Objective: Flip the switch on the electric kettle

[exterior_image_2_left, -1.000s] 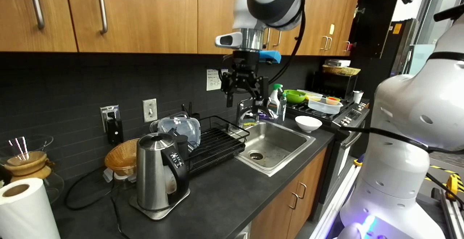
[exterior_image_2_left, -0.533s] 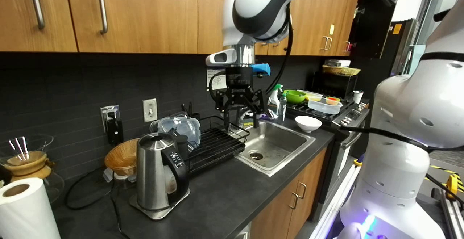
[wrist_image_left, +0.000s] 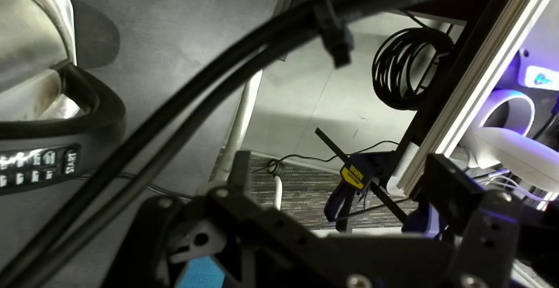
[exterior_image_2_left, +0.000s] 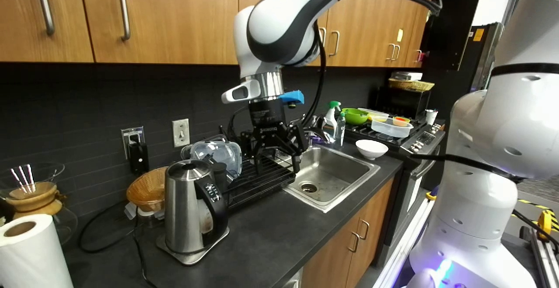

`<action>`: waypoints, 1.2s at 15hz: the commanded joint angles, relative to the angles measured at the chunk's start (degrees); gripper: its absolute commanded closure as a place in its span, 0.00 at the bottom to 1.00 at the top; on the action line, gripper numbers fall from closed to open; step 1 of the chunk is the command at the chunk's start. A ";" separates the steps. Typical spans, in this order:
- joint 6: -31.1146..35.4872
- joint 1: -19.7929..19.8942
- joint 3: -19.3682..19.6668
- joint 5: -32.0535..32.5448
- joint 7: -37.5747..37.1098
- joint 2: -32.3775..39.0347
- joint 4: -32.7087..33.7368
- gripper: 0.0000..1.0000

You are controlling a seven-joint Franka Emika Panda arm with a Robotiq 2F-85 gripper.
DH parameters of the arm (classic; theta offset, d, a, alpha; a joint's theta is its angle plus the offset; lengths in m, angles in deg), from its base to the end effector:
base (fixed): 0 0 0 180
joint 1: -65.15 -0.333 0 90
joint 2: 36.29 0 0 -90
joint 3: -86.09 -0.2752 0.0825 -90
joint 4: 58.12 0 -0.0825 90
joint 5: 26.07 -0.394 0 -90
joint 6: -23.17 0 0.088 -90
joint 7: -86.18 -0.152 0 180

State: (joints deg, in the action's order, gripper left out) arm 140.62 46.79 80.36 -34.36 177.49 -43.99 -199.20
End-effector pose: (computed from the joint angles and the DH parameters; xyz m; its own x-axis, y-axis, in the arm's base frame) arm 0.3890 0.1870 0.2361 -0.3337 0.9376 0.0978 0.8962 0.3477 -0.2755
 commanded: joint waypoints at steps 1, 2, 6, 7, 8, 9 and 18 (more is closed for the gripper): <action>0.22 1.07 -2.79 -0.23 0.26 4.57 4.62 0.00; 0.60 1.16 -3.33 -0.31 0.21 5.55 5.54 0.00; 2.04 1.42 -5.36 -0.67 0.21 8.90 8.90 0.00; 2.55 1.53 -5.79 -0.71 0.17 9.78 9.64 0.00; 2.98 1.63 -6.16 -0.78 0.20 10.48 10.18 0.00; 3.68 1.75 -6.44 -0.97 0.14 11.02 10.55 0.02; 11.57 3.71 -7.87 -10.06 -0.26 9.23 8.01 0.77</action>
State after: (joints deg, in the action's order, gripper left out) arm 149.38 49.29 73.54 -41.30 177.14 -32.72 -189.51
